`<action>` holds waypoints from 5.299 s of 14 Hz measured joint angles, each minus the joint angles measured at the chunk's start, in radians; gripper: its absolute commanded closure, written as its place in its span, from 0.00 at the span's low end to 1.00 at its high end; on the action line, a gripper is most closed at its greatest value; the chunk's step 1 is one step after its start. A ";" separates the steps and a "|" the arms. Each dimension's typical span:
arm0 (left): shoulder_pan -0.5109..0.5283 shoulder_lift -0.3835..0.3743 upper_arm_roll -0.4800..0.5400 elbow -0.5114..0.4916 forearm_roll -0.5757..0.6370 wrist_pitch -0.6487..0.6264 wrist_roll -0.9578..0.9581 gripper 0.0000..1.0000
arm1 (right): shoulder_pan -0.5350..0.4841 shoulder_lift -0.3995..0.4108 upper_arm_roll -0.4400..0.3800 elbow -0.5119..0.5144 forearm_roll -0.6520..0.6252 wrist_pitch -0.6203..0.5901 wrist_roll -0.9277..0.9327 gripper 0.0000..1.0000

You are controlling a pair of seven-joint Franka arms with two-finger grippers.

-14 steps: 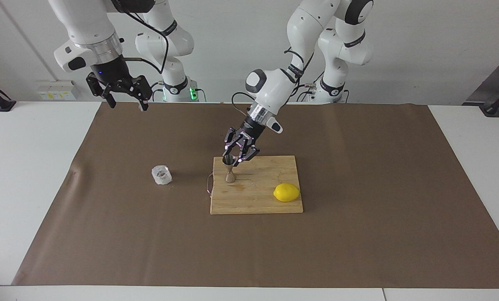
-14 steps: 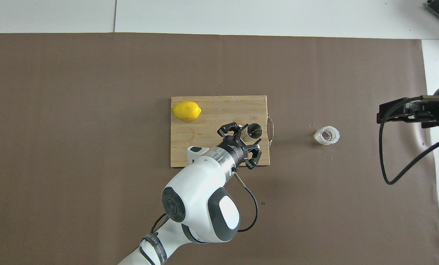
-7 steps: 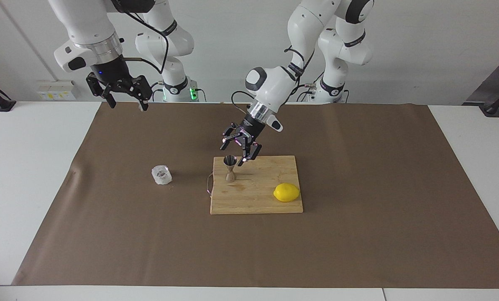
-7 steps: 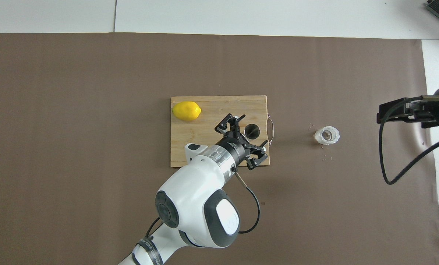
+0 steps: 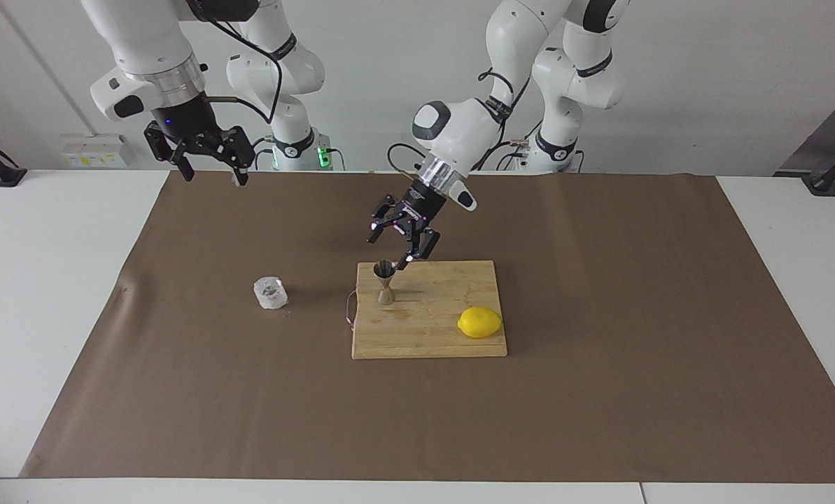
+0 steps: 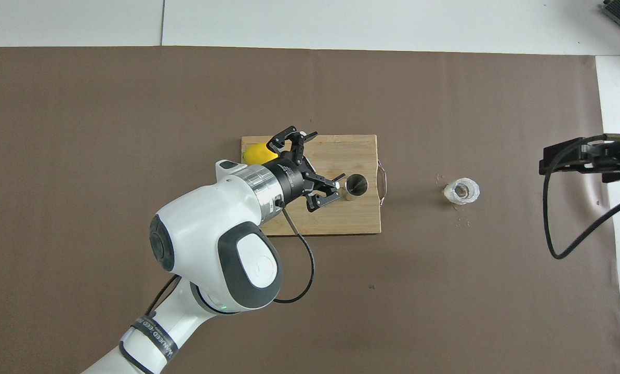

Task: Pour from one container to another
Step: 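Set the metal cup down and open the left gripper, then retract the left gripper while the right gripper reaches the clear glass, then grasp the clear glass with the right gripper and lift it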

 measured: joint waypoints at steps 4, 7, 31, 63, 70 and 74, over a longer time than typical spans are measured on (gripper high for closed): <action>0.141 -0.031 0.003 0.008 0.293 -0.225 0.020 0.00 | 0.002 -0.011 0.003 -0.032 0.000 -0.006 -0.119 0.00; 0.178 -0.041 0.002 0.015 0.563 -0.298 0.033 0.00 | 0.000 -0.024 0.002 -0.066 0.000 0.001 -0.292 0.00; 0.481 -0.210 0.024 0.094 1.121 -0.999 1.495 0.00 | -0.109 0.189 -0.003 -0.499 0.314 0.682 -1.719 0.00; 0.549 -0.217 0.102 0.400 1.168 -1.438 1.709 0.00 | -0.090 0.246 0.014 -0.571 0.538 0.771 -2.014 1.00; 0.549 -0.217 0.112 0.404 1.144 -1.437 1.708 0.00 | 0.017 0.188 0.018 -0.531 0.528 0.770 -1.895 1.00; 0.549 -0.217 0.123 0.404 1.141 -1.437 1.707 0.00 | 0.069 0.187 0.020 -0.467 0.363 0.739 -1.724 1.00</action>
